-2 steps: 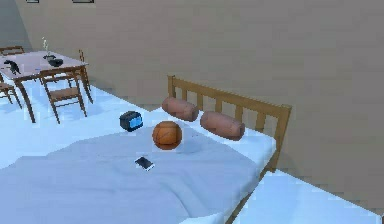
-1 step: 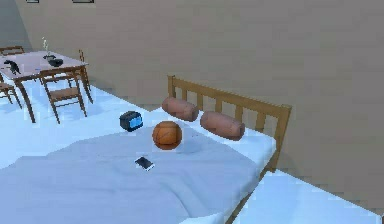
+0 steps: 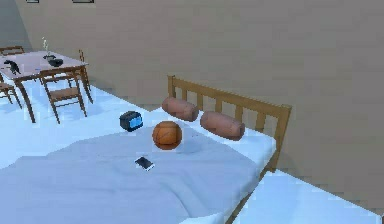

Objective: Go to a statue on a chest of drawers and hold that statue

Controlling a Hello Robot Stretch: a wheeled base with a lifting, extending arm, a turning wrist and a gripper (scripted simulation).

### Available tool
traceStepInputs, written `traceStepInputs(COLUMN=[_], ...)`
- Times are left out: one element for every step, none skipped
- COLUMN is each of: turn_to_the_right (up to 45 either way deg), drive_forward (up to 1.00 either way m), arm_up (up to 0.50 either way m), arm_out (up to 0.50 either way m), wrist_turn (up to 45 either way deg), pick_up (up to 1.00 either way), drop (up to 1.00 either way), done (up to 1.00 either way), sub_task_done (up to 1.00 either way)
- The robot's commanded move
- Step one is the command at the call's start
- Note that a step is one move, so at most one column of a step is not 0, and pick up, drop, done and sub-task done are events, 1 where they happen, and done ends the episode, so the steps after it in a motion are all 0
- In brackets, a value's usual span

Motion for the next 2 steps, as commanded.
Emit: traceStepInputs(turn_to_the_right=[0.0,0.0], drive_forward=[0.0,0.0], arm_up=[0.1,0.0], arm_out=[0.0,0.0], wrist_turn=[0.0,0.0], pick_up=[0.0,0.0], drop=[0.0,0.0], done=[0.0,1.0], sub_task_done=[0.0,0.0])
